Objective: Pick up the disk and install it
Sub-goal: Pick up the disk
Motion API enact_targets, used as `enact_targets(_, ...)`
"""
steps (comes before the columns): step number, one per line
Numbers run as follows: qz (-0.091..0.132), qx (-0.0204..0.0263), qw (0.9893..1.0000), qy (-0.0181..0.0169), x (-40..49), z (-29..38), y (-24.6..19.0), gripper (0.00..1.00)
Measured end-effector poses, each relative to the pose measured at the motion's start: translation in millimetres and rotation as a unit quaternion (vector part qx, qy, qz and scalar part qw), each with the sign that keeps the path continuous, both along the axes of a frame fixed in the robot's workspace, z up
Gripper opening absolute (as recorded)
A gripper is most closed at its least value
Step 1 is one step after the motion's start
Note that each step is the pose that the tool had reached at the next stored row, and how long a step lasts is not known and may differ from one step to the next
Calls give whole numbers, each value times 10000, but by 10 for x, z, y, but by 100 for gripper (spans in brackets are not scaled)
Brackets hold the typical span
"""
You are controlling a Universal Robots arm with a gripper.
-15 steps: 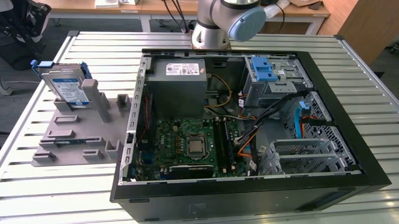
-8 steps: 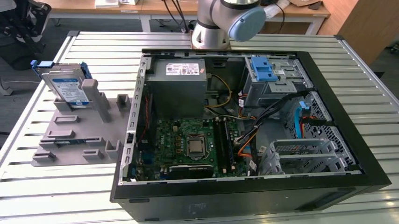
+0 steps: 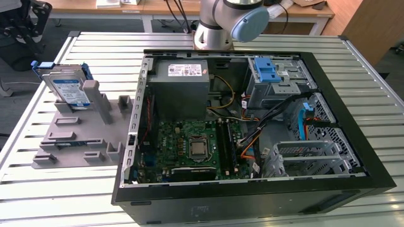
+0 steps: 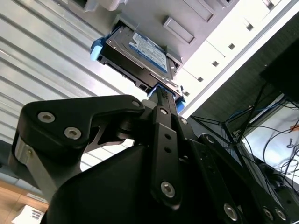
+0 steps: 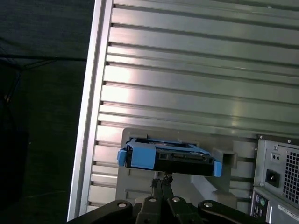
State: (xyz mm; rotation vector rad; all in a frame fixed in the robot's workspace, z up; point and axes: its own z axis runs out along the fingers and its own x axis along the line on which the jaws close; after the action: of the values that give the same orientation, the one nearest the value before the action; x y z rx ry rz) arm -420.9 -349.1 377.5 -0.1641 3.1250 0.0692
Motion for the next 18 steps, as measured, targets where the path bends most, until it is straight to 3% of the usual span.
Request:
enact_targets(10,518,0,9987,0,0,0,0,11)
enact_targets(18,547,0,9985,0,0,0,0,11)
